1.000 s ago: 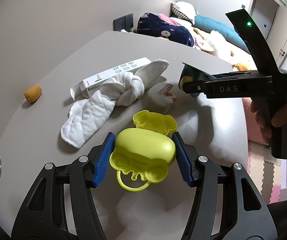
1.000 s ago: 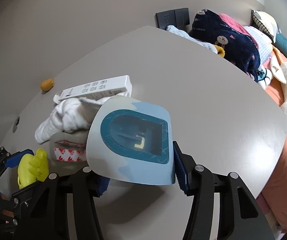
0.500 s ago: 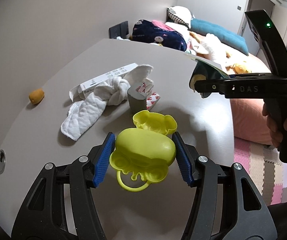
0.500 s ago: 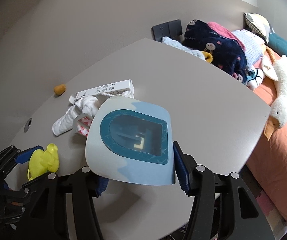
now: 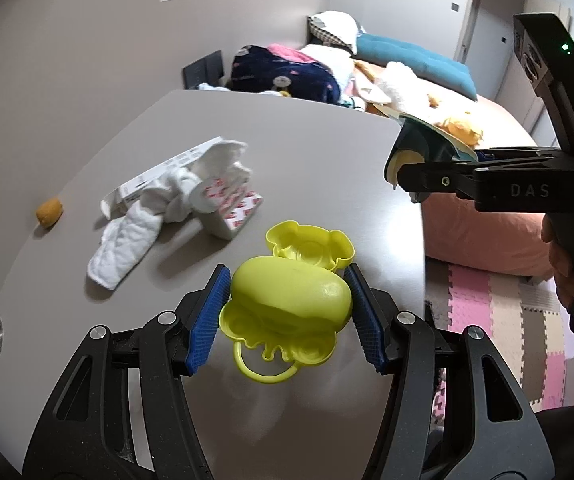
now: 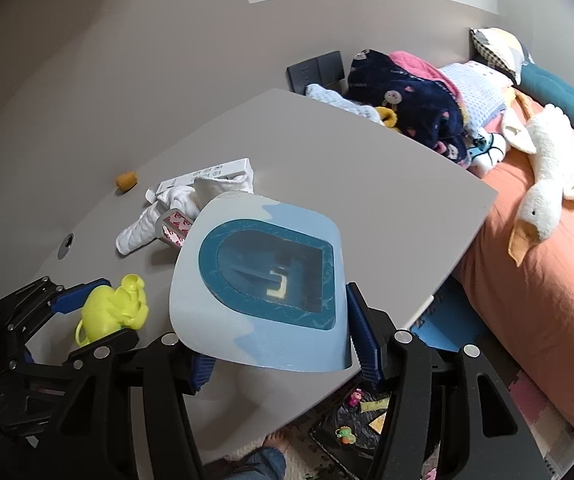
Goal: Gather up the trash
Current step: 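Carry the case and potty seat over the black bin and open both tools, then move both open tools from the bin back over the desk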
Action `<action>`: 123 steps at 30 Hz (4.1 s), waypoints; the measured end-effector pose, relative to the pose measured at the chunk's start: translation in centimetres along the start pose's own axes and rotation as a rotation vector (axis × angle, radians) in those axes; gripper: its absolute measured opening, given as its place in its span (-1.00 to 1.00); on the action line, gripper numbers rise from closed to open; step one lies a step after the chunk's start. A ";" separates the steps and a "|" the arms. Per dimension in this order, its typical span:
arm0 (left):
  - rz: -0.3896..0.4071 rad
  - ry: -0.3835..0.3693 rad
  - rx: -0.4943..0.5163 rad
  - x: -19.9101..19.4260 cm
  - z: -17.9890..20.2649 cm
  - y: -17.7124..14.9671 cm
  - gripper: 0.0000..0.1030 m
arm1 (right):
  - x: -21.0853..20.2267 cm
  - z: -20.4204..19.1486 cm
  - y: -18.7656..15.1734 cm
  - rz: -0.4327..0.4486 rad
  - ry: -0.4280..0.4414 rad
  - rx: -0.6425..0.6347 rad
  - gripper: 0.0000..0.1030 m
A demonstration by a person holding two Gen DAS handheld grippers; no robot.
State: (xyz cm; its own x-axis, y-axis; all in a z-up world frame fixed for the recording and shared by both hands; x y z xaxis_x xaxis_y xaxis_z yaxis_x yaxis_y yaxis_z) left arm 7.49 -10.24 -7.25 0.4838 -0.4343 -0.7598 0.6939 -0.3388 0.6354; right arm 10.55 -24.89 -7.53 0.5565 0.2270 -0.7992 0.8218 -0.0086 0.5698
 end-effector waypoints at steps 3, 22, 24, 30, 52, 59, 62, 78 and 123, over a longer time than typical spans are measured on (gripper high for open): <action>-0.005 -0.015 0.018 0.4 1.1 0.2 0.12 | -0.9 0.8 -0.4 0.007 -0.004 0.012 0.15; -0.022 -0.114 0.136 2.7 8.0 2.2 0.12 | -5.2 6.4 -3.0 0.044 -0.067 0.106 0.18; -0.022 -0.122 0.147 2.9 8.6 2.4 0.12 | -5.7 7.0 -3.3 0.049 -0.075 0.119 0.18; -0.027 -0.159 0.193 3.7 11.1 3.1 0.12 | -7.1 9.2 -4.6 0.062 -0.106 0.158 0.20; -0.060 -0.282 0.346 5.8 20.0 3.2 0.12 | -12.2 16.0 -10.8 0.079 -0.216 0.299 0.21; -0.080 -0.310 0.380 6.4 21.9 2.7 0.12 | -13.3 17.4 -13.2 0.059 -0.237 0.326 0.21; -0.090 -0.318 0.393 6.6 22.7 2.4 0.12 | -13.6 17.9 -14.1 0.052 -0.246 0.334 0.24; -0.143 -0.216 0.385 8.1 21.9 1.4 0.87 | -14.1 19.9 -16.6 0.037 -0.265 0.404 0.61; -0.106 0.050 0.049 2.2 2.7 -1.8 0.87 | -4.3 5.2 -7.6 -0.036 -0.019 0.097 0.62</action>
State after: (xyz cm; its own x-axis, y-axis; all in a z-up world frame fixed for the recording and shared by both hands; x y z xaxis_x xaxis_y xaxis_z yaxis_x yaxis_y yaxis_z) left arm 5.90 -12.82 -9.74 0.4360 -0.3522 -0.8282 0.7164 -0.4211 0.5563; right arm 2.55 -30.82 -9.44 0.5275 0.2103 -0.8231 0.8490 -0.0953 0.5197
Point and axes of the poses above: each gripper's, at about its wrist camera, not at the fingertips, and x roughly the way its jaws point, z to its right, y to its top, the point moved 8 cm from there along x, roughly the way its jaws point, and after that the axes turned 8 degrees about -y, right-handed, at the moved point
